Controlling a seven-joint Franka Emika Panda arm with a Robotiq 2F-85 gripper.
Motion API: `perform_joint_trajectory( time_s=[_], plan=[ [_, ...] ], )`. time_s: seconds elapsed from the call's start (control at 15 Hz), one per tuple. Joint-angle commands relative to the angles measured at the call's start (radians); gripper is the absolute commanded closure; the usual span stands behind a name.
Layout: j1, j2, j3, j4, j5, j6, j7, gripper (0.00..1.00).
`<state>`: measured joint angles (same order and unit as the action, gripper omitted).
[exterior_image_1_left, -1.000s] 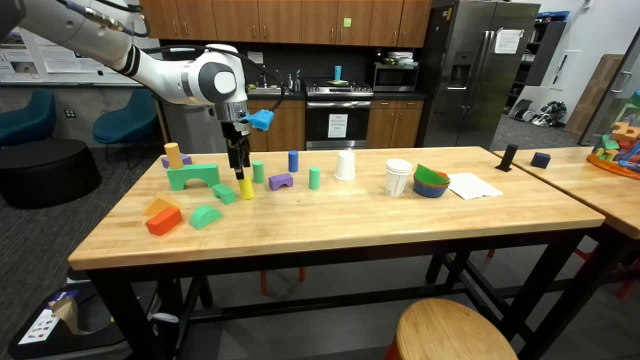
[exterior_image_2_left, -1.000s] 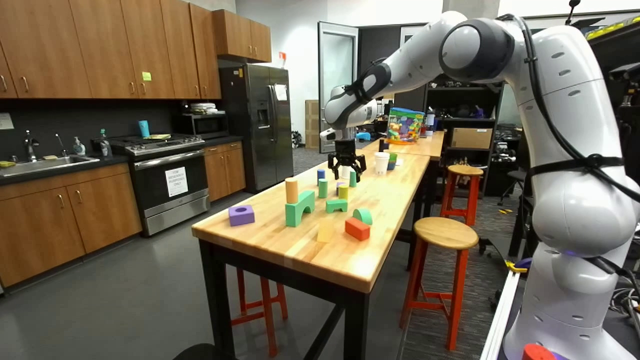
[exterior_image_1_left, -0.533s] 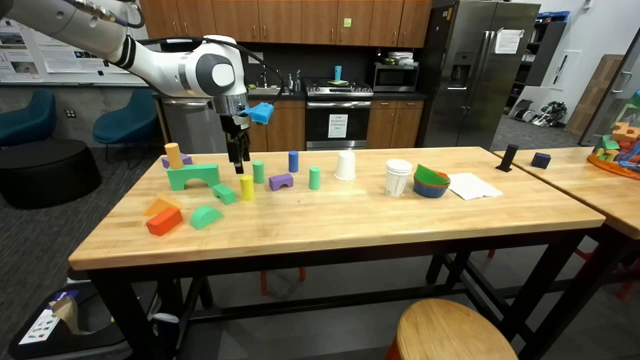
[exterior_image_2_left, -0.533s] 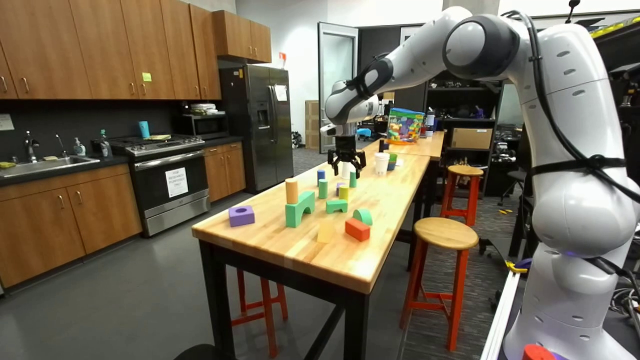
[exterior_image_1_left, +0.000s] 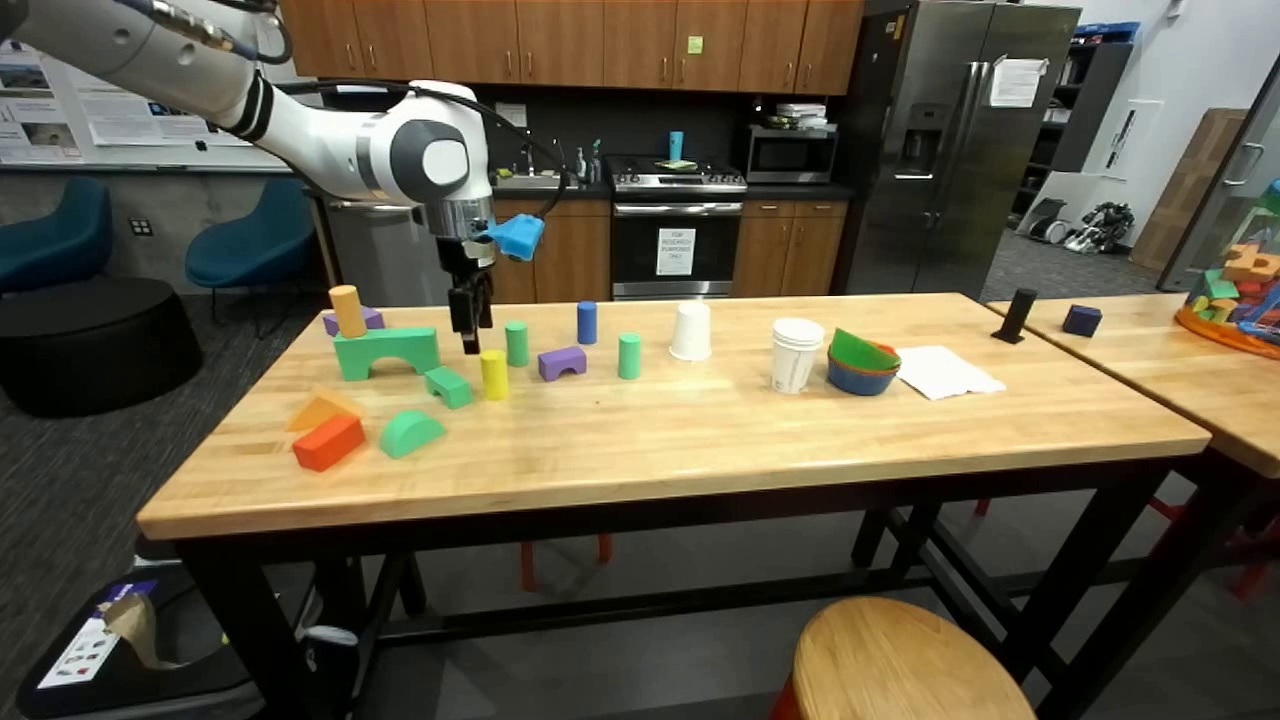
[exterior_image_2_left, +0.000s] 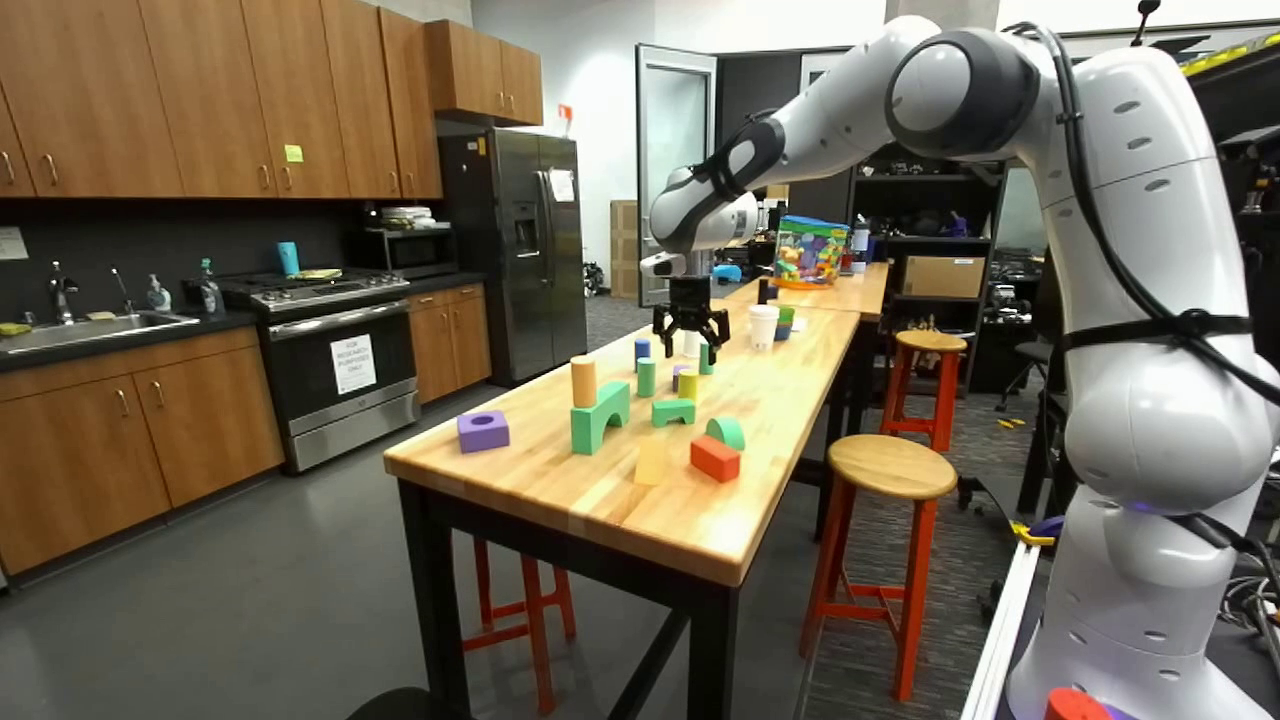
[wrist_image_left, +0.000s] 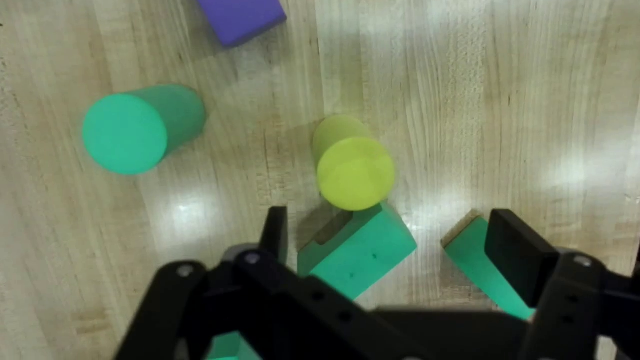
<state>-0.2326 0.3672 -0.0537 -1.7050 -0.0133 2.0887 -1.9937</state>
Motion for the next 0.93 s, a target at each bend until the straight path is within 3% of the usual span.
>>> perform_joint_trajectory(
  time_s=[0.0,0.4,0.87],
  plan=[
    [-0.011,-0.006,0.007,-0.022,0.032,0.036,-0.039,0.00],
    [-0.009,-0.007,0.007,-0.066,0.028,0.122,-0.055,0.00],
    [-0.010,0.002,0.006,-0.081,0.026,0.130,-0.060,0.00]
  ],
)
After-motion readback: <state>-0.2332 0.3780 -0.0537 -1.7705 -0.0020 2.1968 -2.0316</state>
